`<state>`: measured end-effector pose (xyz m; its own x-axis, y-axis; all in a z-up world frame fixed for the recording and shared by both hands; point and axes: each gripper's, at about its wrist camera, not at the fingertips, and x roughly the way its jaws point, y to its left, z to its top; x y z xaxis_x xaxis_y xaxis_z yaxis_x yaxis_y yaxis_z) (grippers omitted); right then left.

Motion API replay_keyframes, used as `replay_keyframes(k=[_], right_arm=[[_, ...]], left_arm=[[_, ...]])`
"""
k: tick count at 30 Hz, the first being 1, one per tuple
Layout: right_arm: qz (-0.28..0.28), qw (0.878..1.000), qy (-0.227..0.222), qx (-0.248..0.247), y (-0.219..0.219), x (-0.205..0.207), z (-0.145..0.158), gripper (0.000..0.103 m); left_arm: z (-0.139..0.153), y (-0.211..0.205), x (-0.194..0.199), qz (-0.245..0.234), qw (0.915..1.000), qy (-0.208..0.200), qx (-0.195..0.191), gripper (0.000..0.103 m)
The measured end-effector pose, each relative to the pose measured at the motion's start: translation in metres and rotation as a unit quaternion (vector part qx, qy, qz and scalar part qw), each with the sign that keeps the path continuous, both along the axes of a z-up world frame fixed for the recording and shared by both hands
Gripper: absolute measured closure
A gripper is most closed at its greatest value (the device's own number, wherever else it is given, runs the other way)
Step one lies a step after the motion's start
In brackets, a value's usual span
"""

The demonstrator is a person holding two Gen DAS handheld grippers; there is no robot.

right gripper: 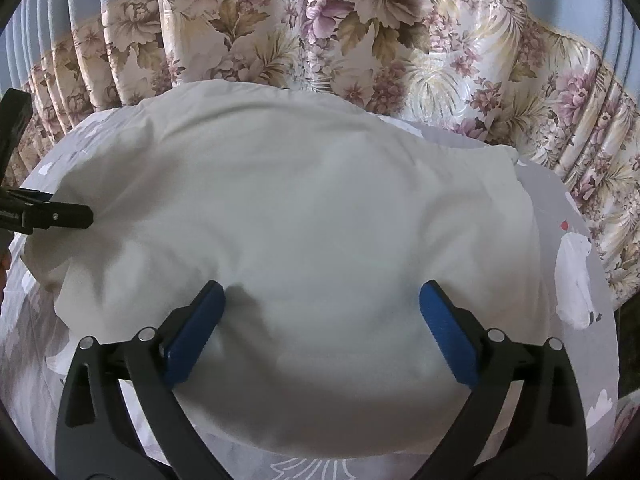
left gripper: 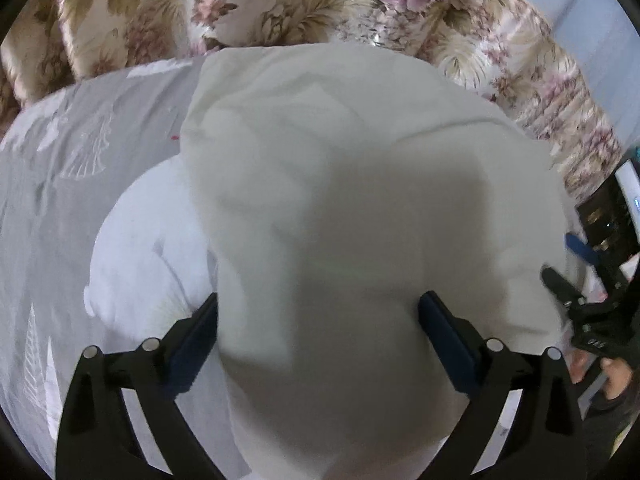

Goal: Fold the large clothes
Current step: 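Grasp the folded jacket edge with the left tool while the right tool grasps beside it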

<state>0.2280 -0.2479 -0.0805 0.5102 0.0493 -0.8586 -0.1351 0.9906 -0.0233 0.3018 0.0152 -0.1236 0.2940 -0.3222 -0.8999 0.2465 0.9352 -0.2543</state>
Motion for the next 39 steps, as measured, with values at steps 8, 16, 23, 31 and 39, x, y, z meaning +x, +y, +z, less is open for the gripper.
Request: replay_keyframes(k=[8, 16, 23, 31, 39], right_arm=[[-0.003, 1.0, -0.003, 0.01, -0.005, 0.003, 0.0, 0.005], [-0.042, 0.999, -0.016, 0.028, -0.006, 0.018, 0.008, 0.041], [-0.074, 0.994, -0.014, 0.077, -0.005, 0.017, 0.0, 0.079], [-0.077, 0.993, -0.024, 0.085, -0.003, 0.014, 0.004, 0.082], [-0.055, 0.99, -0.086, 0.096, 0.012, 0.003, 0.033, 0.09]], left_arm=[[0.0, -0.03, 0.009, -0.015, 0.999, -0.034, 0.024, 0.015], [0.021, -0.029, 0.007, -0.03, 0.998, -0.051, 0.021, 0.06], [0.032, -0.046, 0.005, -0.036, 0.9948, -0.069, 0.066, 0.066], [0.043, -0.052, 0.004, -0.033, 0.9939, -0.071, 0.078, 0.067], [0.047, -0.053, 0.003, -0.034, 0.9935, -0.07, 0.082, 0.067]])
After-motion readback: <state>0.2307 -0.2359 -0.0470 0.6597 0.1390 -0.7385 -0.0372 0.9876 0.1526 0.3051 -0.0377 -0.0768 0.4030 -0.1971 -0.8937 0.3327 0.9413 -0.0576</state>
